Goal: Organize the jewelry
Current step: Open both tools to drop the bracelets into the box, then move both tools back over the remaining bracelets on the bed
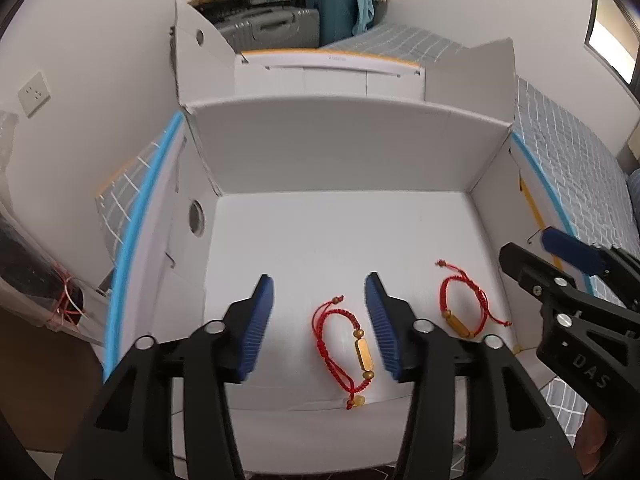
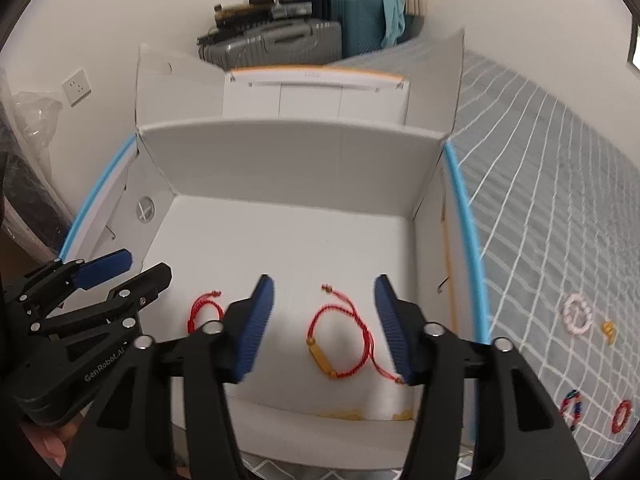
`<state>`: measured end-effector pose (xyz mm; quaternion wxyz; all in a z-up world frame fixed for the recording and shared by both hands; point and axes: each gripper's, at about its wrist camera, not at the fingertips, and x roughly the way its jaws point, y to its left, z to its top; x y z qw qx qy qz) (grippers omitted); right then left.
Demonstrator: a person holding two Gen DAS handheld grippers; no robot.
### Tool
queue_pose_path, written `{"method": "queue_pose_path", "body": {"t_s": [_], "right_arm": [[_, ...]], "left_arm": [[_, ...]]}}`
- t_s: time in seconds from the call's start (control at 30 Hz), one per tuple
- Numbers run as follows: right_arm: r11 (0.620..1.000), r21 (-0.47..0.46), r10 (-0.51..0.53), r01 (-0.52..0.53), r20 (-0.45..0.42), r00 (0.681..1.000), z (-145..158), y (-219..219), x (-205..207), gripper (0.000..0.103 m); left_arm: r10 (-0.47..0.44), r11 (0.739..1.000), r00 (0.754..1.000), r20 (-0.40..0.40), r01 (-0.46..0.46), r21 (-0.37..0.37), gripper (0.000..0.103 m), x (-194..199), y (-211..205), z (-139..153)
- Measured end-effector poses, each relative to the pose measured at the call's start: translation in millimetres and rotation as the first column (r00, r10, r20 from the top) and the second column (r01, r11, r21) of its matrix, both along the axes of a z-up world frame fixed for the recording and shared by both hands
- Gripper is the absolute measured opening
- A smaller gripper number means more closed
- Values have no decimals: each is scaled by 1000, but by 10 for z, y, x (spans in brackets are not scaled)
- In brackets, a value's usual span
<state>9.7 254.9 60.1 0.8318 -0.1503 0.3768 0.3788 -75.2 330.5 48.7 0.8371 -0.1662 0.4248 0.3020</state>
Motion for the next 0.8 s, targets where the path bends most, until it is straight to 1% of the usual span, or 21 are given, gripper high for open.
{"method": "queue_pose_path", "body": {"t_s": [0.03, 0.07, 0.13, 0.17, 0.27, 0.33, 0.37, 0.43, 0.5, 0.63, 0.8], "right_arm": [[1000, 11, -4, 4, 12, 1000, 44, -28, -14, 64], [1000, 20, -8, 8, 18, 1000, 74, -52, -17, 70], [999, 46, -26, 24, 39, 999, 165, -139, -31, 77], [998, 53, -30, 28, 46, 999, 188, -164, -38, 81], [995, 80, -60, 54, 71, 996, 277, -303, -32, 90], [992, 95, -93, 85, 86, 992, 331, -424, -2, 93], [990, 101, -103, 94, 92, 990, 349, -479, 8, 93], [986, 114, -131, 119, 105, 986, 392, -620, 32, 94], [981, 125, -160, 146, 109, 981, 421, -772, 58, 95], [969, 132, -225, 209, 121, 967, 438, -1112, 103, 95], [940, 155, -321, 303, 108, 941, 433, -1680, 189, 95]], "left_arm": [[5, 1000, 1000, 12, -5, 4, 61, -26, -2, 41], [8, 1000, 1000, 19, -8, 7, 64, -34, 5, 61], [25, 999, 999, 35, -26, 27, 72, -68, 4, 130], [31, 999, 999, 41, -32, 35, 74, -76, 1, 154], [28, 998, 997, 68, -31, 50, 82, -112, -53, 244], [21, 997, 996, 87, -27, 67, 90, -113, -105, 304], [18, 997, 995, 97, -25, 75, 92, -98, -121, 321], [10, 995, 993, 115, -21, 93, 98, -78, -183, 372], [-1, 994, 991, 135, -14, 109, 98, -36, -256, 398], [-34, 995, 988, 154, 19, 95, 98, 73, -401, 402], [-128, 986, 979, 159, 107, 131, 98, 327, -733, 429]]}}
